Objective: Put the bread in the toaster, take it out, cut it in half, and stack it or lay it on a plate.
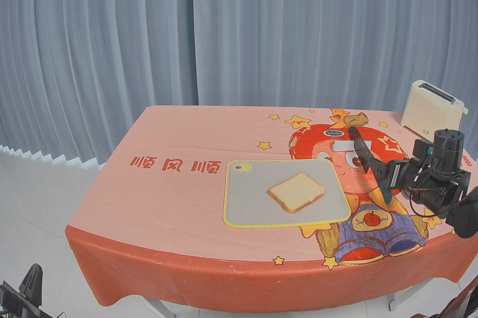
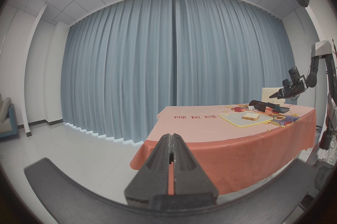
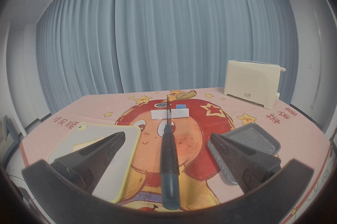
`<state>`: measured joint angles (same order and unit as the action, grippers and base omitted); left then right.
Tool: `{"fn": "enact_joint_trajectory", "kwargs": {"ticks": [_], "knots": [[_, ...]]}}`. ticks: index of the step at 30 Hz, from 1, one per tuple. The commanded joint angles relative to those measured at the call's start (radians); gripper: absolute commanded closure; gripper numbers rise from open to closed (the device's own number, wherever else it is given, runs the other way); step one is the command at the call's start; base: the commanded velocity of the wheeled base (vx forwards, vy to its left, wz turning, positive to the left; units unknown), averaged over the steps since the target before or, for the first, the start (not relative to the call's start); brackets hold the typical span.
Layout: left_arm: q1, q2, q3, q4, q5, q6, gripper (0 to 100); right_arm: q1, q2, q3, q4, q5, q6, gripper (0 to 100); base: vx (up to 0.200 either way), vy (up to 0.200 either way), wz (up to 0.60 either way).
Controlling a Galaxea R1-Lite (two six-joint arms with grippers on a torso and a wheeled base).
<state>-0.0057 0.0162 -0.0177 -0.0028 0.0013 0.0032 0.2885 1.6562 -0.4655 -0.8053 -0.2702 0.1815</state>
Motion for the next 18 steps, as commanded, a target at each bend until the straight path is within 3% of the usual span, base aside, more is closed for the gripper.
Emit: {"fn": "enact_joint_trajectory", "kwargs": {"ticks": [1, 6, 11, 18], "knots": [[0.0, -0.002, 0.018, 0.0, 0.0, 0.0, 100, -0.003, 0.037, 0.007, 0.0, 0.0, 0.0, 0, 0.0, 0.0, 0.0], [0.0, -0.002, 0.018, 0.0, 0.0, 0.001, 100, -0.008, 0.057, 0.01, -0.011, 0.002, 0.0, 0, 0.0, 0.0, 0.0], [0.0, -0.002, 0.018, 0.0, 0.0, 0.0, 100, -0.011, 0.111, 0.024, -0.107, 0.002, -0.002, 0, 0.0, 0.0, 0.0], [0.0, -0.002, 0.018, 0.0, 0.0, 0.0, 100, -0.029, 0.083, -0.018, -0.092, 0.005, -0.028, 0, 0.0, 0.0, 0.0]]}}
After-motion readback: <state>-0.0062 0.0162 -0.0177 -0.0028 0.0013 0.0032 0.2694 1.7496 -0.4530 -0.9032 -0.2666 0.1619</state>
